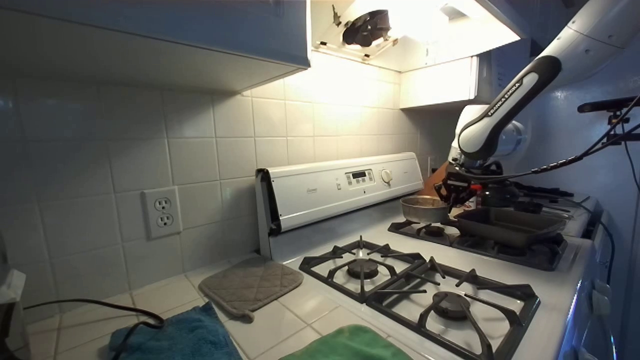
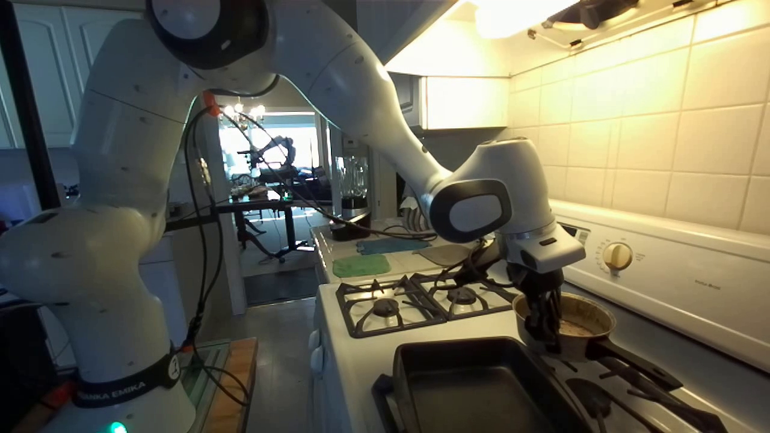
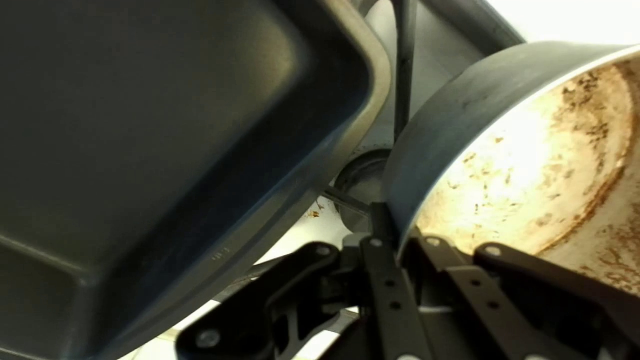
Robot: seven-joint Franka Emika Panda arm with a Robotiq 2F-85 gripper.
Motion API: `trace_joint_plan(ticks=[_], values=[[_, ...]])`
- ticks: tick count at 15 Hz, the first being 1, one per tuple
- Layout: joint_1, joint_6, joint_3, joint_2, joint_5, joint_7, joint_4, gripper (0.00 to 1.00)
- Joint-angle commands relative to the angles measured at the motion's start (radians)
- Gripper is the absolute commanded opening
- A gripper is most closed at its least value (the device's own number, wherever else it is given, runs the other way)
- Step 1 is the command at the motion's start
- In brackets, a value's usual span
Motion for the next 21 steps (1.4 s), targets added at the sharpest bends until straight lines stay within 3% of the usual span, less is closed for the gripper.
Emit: trace_joint_plan(ticks=[1,21], values=[[-0.025,-0.036,0.018,0.034,0.035,0.003,0.06,0.01],[-0.056,-0.136,0.004,0.123,0.033,0.02,0.183,0.01]])
